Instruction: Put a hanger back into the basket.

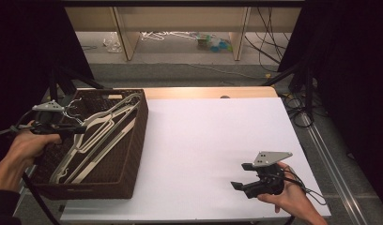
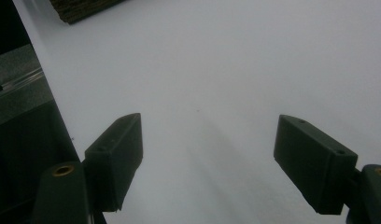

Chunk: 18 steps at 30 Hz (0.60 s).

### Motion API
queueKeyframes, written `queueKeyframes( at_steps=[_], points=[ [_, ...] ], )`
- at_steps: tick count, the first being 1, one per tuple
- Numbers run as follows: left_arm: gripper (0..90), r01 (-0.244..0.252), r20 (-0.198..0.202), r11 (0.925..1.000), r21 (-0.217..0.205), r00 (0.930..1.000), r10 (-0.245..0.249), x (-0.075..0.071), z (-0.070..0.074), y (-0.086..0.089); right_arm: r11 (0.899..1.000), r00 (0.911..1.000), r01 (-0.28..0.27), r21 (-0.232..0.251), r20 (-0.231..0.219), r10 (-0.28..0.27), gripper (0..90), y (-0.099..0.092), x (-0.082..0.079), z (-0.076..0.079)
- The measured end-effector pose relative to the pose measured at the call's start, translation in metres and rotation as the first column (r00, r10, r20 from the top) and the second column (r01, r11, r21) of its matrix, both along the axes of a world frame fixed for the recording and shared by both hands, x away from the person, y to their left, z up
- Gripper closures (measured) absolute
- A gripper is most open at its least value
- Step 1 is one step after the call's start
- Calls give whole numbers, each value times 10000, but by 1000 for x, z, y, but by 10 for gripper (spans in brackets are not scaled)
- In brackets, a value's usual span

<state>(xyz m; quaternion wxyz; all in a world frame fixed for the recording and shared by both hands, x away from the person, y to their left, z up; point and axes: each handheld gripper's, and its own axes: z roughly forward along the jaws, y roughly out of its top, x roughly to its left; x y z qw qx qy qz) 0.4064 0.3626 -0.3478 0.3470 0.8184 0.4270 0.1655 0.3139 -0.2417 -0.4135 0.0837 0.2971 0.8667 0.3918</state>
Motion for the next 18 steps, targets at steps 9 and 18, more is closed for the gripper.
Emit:
queueKeyframes(
  at_steps=[9,18],
  points=[
    [857,-315,-170,9983,-483,9994,308,6,-15,-5,10000,9999,-80,-17,-65,80,247,0,1,-1],
    [855,-317,-683,9990,-328,9972,294,13,-21,-9,10000,9999,-53,-28,-102,52,246,0,1,-2]
  ],
)
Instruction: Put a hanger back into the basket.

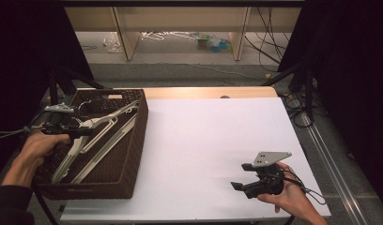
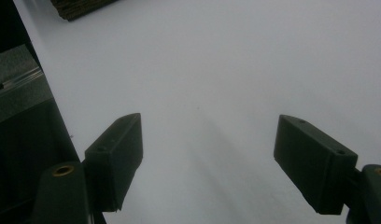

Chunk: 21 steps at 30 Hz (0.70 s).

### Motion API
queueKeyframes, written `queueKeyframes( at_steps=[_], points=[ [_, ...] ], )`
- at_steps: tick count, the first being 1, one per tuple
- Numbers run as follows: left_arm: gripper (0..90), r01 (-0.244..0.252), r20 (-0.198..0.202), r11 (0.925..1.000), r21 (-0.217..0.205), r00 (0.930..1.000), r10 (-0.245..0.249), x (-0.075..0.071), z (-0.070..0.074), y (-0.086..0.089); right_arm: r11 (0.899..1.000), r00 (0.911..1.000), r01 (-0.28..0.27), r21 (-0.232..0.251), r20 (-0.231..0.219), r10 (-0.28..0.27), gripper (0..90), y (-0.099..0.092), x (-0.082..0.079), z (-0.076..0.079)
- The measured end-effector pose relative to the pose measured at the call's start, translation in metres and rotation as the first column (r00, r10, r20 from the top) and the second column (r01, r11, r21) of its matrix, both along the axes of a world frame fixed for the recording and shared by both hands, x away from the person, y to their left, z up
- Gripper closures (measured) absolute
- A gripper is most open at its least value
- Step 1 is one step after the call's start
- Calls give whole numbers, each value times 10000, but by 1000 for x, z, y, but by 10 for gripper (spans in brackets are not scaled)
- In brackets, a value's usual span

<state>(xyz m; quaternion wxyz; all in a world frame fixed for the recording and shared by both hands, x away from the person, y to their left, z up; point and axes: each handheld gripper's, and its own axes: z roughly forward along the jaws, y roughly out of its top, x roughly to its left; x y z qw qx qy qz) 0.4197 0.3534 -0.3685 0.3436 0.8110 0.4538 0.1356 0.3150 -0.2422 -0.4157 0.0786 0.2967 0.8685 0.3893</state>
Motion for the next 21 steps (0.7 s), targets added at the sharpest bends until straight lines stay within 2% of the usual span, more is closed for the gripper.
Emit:
queueKeyframes(
  at_steps=[3,6,10,11,15,18,19,20,21],
  points=[
    [856,29,-91,10000,76,10000,-28,3,-3,-1,10000,10000,27,-19,-41,-27,246,-1,1,-1],
    [856,-116,-88,9999,-43,9999,116,5,-5,1,10000,10000,25,-38,-29,-25,246,-1,1,-2],
    [855,-488,-130,9983,-318,9987,484,7,-8,7,10000,9999,43,-15,-95,-43,246,-1,1,-2],
    [852,-608,-31,9979,-221,9981,607,8,-9,9,10000,10000,22,-46,-52,-22,246,-1,1,-2],
    [826,-1122,3,9937,70,9937,1122,12,-12,18,10000,10000,4,-51,-46,-4,246,-1,1,-2],
    [803,-1684,241,9852,321,9855,1677,14,-17,19,10000,10000,28,-28,-72,-28,246,-1,1,-1],
    [798,-1786,181,9835,302,9838,1782,13,-18,19,10000,10000,24,-36,-38,-24,246,-1,1,-2],
    [795,-1917,247,9809,326,9813,1909,14,-19,20,10000,9999,33,-27,-107,-34,246,-2,1,-1],
    [788,-1919,491,9810,295,9805,1903,15,-21,21,10000,10000,44,-42,-89,-45,246,-2,1,-2]
  ],
)
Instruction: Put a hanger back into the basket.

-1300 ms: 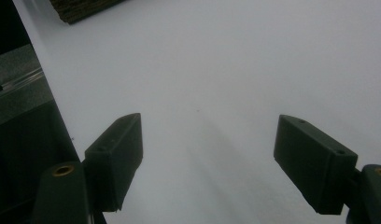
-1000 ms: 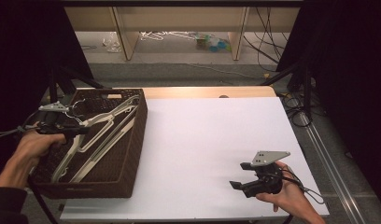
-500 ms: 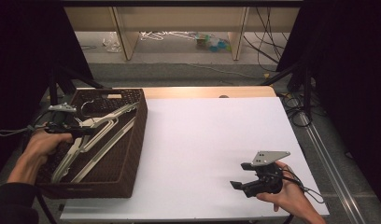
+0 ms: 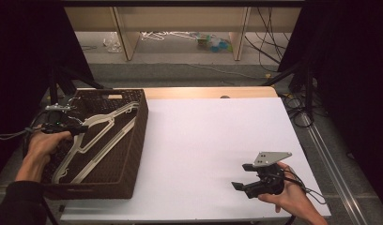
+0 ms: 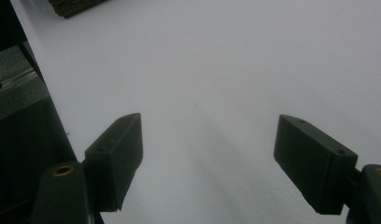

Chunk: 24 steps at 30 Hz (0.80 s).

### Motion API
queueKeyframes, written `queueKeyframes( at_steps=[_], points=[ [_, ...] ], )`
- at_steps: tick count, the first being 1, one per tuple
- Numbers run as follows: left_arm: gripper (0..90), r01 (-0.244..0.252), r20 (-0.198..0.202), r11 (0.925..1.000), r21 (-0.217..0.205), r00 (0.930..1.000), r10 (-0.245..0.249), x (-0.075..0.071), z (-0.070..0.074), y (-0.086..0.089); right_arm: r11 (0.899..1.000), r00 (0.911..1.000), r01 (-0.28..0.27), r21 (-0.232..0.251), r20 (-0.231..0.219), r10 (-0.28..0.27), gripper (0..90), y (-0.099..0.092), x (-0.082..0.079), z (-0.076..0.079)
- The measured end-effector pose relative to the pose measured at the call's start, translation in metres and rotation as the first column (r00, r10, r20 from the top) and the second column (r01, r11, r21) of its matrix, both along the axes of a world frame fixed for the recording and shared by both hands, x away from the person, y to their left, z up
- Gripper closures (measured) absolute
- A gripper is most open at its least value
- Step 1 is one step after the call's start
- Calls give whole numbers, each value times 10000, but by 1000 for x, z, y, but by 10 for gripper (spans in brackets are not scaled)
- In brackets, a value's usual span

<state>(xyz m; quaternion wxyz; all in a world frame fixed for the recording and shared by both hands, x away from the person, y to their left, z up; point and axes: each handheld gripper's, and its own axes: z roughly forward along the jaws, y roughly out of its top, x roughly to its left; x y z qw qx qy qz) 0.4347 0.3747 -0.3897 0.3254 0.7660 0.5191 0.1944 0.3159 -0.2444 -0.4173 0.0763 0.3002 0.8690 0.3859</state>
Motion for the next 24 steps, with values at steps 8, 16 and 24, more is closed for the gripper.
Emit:
queueKeyframes(
  at_steps=[8,16,24],
  points=[
    [759,-311,494,9993,223,9983,299,2,-8,6,10000,10000,36,5,90,-36,246,0,0,0],
    [653,-817,408,9955,475,9960,798,-3,-8,15,10000,10000,2,-21,71,-1,246,0,1,-1],
    [508,-1343,1038,9909,-49,9855,1341,-25,7,-9,9998,9998,187,81,31,-187,244,-2,1,1]
  ],
)
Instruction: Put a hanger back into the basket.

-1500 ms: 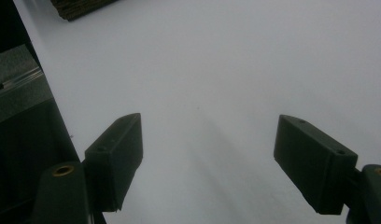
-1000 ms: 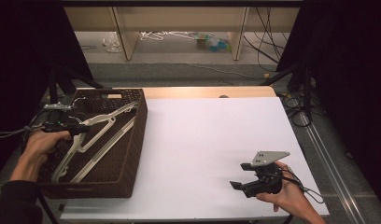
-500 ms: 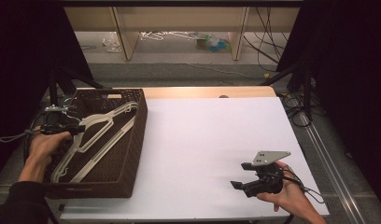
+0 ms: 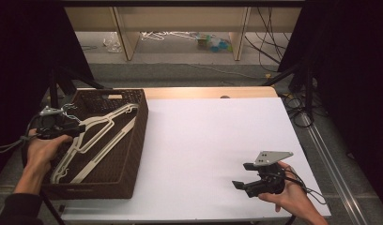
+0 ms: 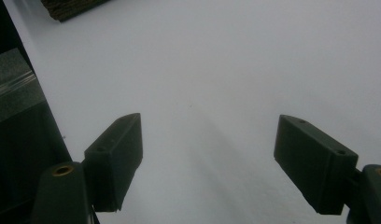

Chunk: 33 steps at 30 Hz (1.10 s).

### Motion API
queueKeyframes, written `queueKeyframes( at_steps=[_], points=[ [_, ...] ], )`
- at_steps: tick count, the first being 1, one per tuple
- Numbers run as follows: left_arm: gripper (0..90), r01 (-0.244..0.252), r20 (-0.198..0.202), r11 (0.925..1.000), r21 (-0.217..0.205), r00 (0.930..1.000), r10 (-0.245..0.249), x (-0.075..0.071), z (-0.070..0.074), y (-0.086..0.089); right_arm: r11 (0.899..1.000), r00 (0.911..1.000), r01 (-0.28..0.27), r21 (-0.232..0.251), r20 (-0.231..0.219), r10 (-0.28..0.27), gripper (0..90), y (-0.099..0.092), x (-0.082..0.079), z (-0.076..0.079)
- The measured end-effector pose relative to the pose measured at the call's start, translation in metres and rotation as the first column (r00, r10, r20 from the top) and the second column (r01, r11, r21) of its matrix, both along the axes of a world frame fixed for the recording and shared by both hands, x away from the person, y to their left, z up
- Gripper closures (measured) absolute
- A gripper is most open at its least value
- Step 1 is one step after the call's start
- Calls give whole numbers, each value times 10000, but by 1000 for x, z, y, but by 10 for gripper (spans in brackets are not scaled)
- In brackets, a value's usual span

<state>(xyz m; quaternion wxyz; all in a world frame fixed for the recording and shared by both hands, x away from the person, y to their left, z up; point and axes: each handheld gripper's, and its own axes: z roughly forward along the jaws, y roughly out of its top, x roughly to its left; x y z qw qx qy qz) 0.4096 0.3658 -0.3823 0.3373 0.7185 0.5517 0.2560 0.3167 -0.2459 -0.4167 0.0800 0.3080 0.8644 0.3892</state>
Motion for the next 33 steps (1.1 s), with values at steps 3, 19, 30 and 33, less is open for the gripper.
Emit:
queueKeyframes(
  at_steps=[3,19,30,33],
  points=[
    [475,334,188,9994,-68,9993,-333,-5,4,-11,10000,10000,76,-20,-2,-76,244,0,0,0],
    [312,1952,1422,9736,-1182,9737,-1780,-29,14,-80,9998,9997,120,163,204,-123,238,-1,1,-2],
    [275,2769,1801,9572,-841,9490,-2587,-36,17,-109,9994,9994,211,256,262,-218,237,-1,0,-2],
    [263,2879,1880,9531,-929,9451,-2672,-38,17,-115,9992,9994,264,297,225,-270,236,-1,0,-2]
  ],
)
